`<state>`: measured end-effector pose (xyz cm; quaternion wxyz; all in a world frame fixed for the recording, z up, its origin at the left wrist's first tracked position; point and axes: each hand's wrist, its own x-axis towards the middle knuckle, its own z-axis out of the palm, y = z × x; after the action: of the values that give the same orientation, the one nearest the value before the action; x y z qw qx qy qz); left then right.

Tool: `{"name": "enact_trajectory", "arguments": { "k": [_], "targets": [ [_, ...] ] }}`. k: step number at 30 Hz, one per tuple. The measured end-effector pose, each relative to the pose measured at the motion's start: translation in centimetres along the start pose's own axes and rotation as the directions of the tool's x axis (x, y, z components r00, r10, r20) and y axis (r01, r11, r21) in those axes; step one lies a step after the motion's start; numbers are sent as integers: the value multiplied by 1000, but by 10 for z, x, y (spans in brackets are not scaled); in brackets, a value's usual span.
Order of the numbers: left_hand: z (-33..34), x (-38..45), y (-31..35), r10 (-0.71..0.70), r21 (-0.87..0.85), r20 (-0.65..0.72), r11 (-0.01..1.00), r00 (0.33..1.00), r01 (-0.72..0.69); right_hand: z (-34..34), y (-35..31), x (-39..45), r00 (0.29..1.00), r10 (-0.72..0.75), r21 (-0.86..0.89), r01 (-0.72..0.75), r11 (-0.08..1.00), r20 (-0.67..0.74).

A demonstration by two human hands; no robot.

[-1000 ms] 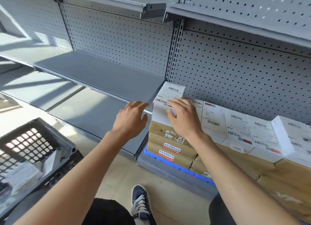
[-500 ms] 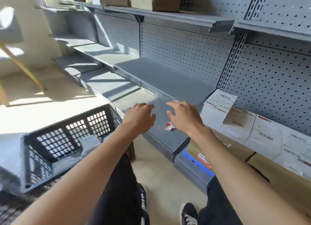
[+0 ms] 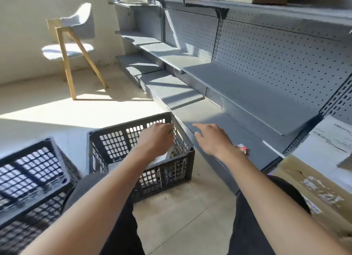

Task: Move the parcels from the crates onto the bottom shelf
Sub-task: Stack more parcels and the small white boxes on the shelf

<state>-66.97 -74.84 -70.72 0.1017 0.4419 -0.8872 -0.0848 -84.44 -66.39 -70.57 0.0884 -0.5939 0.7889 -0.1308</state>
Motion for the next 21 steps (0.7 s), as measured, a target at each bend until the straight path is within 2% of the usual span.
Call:
{"name": "enact_trajectory", "arguments": {
  "k": [6, 11, 21],
  "targets": [
    [-14, -38, -88, -212, -8, -25, 977, 977, 211, 44, -83, 36, 985, -145, 113, 134, 984, 95],
    [-7, -62, -132, -343, -35, -30, 939, 939, 342, 75, -128, 52, 957, -218, 107, 201, 974, 189],
    [43, -48, -175, -442, -96, 52, 890, 896, 445, 151, -118, 92, 931, -158, 103, 131, 986, 329]
  ]
}}
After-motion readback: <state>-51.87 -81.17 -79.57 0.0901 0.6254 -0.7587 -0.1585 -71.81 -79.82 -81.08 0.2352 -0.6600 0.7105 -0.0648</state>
